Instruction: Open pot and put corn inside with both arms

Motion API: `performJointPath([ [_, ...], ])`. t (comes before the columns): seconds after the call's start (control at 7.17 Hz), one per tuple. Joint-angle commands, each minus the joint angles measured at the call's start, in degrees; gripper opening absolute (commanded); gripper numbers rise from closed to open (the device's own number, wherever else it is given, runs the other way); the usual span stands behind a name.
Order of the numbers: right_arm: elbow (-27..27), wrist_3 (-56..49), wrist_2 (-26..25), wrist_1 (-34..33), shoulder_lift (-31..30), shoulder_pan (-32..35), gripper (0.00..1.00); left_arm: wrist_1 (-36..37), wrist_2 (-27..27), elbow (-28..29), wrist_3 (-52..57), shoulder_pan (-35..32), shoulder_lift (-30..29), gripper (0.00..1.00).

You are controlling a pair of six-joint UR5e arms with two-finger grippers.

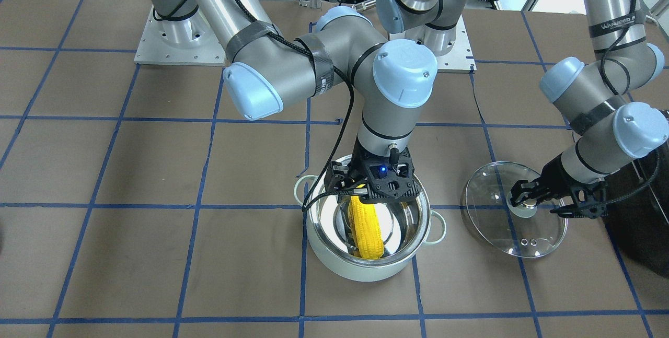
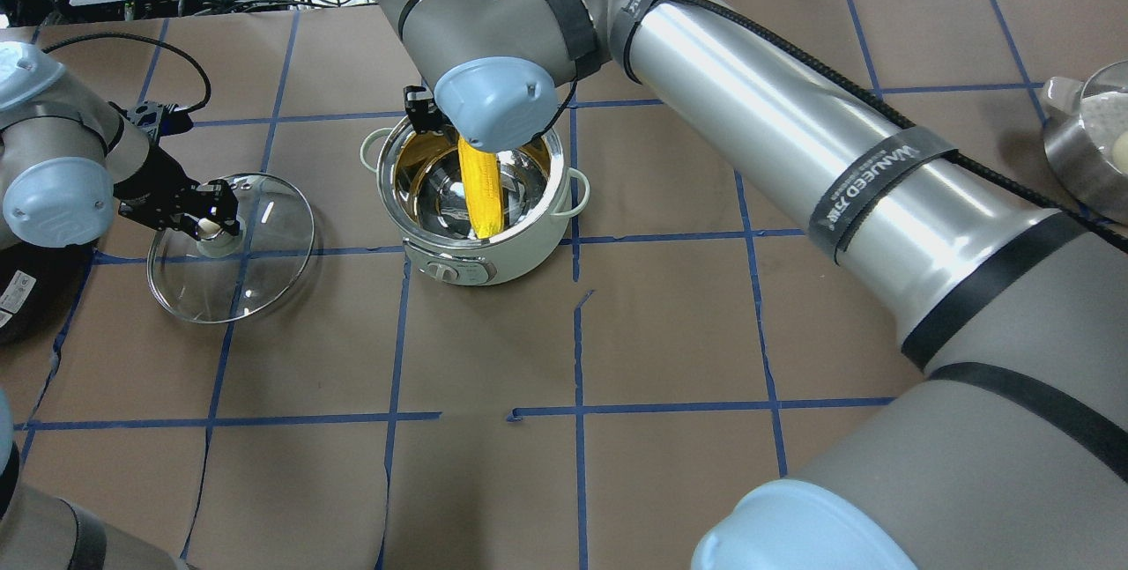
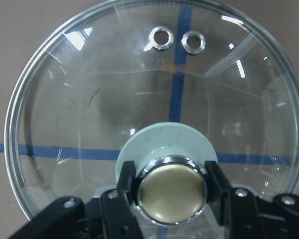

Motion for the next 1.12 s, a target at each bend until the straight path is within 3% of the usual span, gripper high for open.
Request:
performJointPath([
  [0.0, 2.98, -1.95, 4.67, 6.64, -6.72, -8.38, 1.0, -0.11, -0.05, -0.08, 0.17, -0.02, -0.02, 0.22],
  [0.14, 5.87, -3.44, 6.89, 8.17, -10.85, -13.47, 1.0, -0.11, -0.05, -0.08, 0.09, -0.02, -0.1, 0.25],
  [0.56, 15.28, -10.65, 6.21, 10.71, -21.84, -26.67, 1.0, -0.11, 0.04, -0.08, 0.18, -0.02, -1.16, 0.53],
  [0.7, 18.26, -16.84, 6.21, 12.65, -25.79, -29.14, 1.0, -0.11, 0.04, 0.01, 0.26, -0.02, -1.25, 0.64],
  [0.84, 20.64, -18.99, 6.21, 13.36, -28.71, -29.78, 1.0, -0.2, 0.3, 0.01, 0.44, -0.28, -1.25, 0.87],
  [0.98, 22.58, -19.27, 6.38, 14.85, -31.43, -29.87, 1.0, -0.2, 0.21, 0.01, 0.53, -1.06, -1.07, 0.93],
])
